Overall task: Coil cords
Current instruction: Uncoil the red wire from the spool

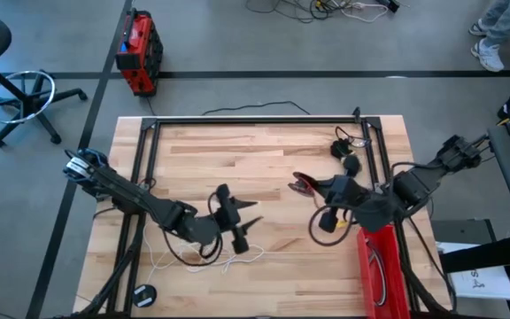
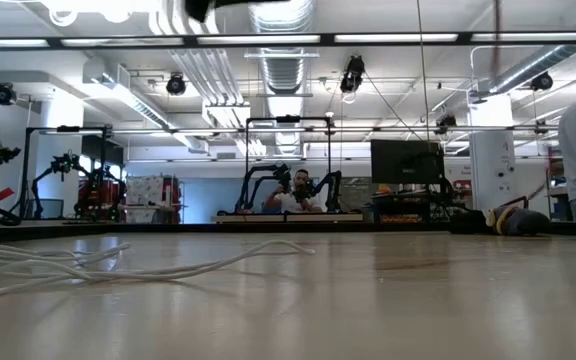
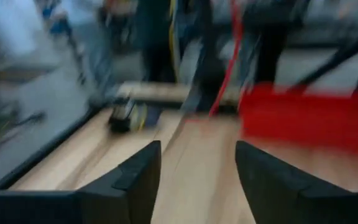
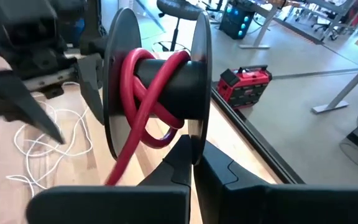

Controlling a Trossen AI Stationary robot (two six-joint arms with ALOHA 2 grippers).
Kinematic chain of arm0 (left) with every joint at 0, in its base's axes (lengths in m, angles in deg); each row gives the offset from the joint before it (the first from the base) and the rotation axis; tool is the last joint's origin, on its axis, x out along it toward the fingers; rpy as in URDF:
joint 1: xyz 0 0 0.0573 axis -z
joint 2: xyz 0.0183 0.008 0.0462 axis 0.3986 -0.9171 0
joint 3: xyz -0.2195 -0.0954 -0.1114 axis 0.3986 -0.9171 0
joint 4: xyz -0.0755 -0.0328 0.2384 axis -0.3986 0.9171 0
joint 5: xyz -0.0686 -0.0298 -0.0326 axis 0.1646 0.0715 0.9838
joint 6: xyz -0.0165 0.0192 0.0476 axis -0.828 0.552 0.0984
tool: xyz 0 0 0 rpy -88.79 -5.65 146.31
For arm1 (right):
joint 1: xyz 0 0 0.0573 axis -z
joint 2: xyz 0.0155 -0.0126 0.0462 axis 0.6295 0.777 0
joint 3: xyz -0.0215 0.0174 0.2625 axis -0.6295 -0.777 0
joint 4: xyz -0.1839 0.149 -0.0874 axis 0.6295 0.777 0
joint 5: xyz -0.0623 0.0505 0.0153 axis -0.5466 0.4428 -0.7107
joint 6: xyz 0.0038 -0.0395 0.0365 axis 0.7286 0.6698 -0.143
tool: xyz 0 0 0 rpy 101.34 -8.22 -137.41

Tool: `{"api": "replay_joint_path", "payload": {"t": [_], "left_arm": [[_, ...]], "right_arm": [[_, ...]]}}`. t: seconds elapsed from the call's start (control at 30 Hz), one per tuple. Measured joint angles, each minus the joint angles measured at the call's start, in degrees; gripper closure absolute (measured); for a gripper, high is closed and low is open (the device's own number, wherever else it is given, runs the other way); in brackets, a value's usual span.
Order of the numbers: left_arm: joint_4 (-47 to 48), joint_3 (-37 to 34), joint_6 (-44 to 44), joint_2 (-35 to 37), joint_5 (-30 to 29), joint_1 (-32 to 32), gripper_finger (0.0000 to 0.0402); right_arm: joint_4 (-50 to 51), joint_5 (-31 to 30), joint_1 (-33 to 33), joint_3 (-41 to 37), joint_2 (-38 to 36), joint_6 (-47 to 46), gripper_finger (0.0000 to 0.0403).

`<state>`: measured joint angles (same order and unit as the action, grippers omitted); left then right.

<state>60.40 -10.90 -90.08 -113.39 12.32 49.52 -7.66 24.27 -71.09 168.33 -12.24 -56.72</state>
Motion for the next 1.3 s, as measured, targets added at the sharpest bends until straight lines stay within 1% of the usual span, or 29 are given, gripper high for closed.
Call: {"api": "replay_joint_path", "payload": {"t": [0.13, 0.2, 0.23, 0.3, 0.4, 0.53, 0.63, 0.73, 0.8, 0.87, 0.93, 1.0, 1.03, 1.07, 1.17, 1.3], "left_arm": [[-22.35, -1.23, 8.04, -4.33, 5.61, -2.14, 0.0192], [-29.86, -0.98, 10.29, -7.25, 9.29, -3.36, 0.0189], [-31.65, -0.47, 10.53, -8.76, 11.01, -3.96, 0.0188], [-32.53, 1.39, 10.34, -11.82, 13.95, -5.21, 0.0189], [-32.55, 5.23, 10.68, -16.03, 14.38, -6.39, 0.0192], [-32.54, 10.89, 13.73, -20.53, 14.50, -6.87, 0.0196], [-32.33, 13.97, 14.99, -21.87, 14.80, -6.79, 0.0195], [-29.44, 15.45, 13.62, -21.88, 14.91, -6.80, 0.0202], [-27.63, 15.67, 11.93, -21.63, 14.89, -6.80, 0.0223], [-27.64, 15.62, 10.30, -21.26, 14.84, -6.68, 0.0257], [-27.98, 15.51, 9.25, -20.53, 14.88, -6.37, 0.0304], [-28.23, 15.55, 8.49, -20.31, 15.26, -6.07, 0.0362], [-28.13, 15.64, 8.19, -20.31, 15.28, -5.88, 0.0381], [-27.98, 15.72, 7.86, -20.34, 15.37, -5.72, 0.0389], [-27.95, 16.35, 7.62, -20.38, 16.09, -5.27, 0.0386], [-27.90, 17.48, 8.55, -20.38, 17.24, -4.03, 0.0399]], "right_arm": [[-0.83, 0.00, 0.11, 0.00, 1.96, -0.05, 0.0403], [-1.05, -0.01, 0.11, 0.12, 2.83, -0.08, 0.0403], [-1.44, -0.04, 0.13, 0.17, 3.37, -0.06, 0.0403], [-2.58, -0.04, 0.24, 0.20, 4.16, 0.51, 0.0403], [-3.50, -0.54, 0.36, 0.20, 5.31, 1.39, 0.0403], [-3.62, -0.70, 0.65, 0.24, 5.85, 1.77, 0.0403], [-3.51, -0.65, 0.63, 0.26, 5.96, 1.82, 0.0403], [-3.25, -0.68, 0.63, 0.26, 5.94, 1.85, 0.0403], [-2.82, -0.64, 0.63, 0.26, 5.94, 2.26, 0.0403], [-2.41, -0.66, 0.63, 0.26, 5.92, 2.24, 0.0403], [-0.95, -0.71, 0.63, 0.26, 5.85, 1.78, 0.0403], [0.64, -1.19, 0.63, 0.26, 5.87, 0.62, 0.0403], [1.21, -1.48, 0.72, 0.26, 5.98, 0.23, 0.0403], [1.77, -1.49, 0.74, 0.26, 6.02, -0.09, 0.0403], [1.80, -1.53, 0.77, -0.02, 6.03, -0.36, 0.0403], [2.58, -1.51, 0.77, -0.09, 6.04, -0.34, 0.0403]]}}
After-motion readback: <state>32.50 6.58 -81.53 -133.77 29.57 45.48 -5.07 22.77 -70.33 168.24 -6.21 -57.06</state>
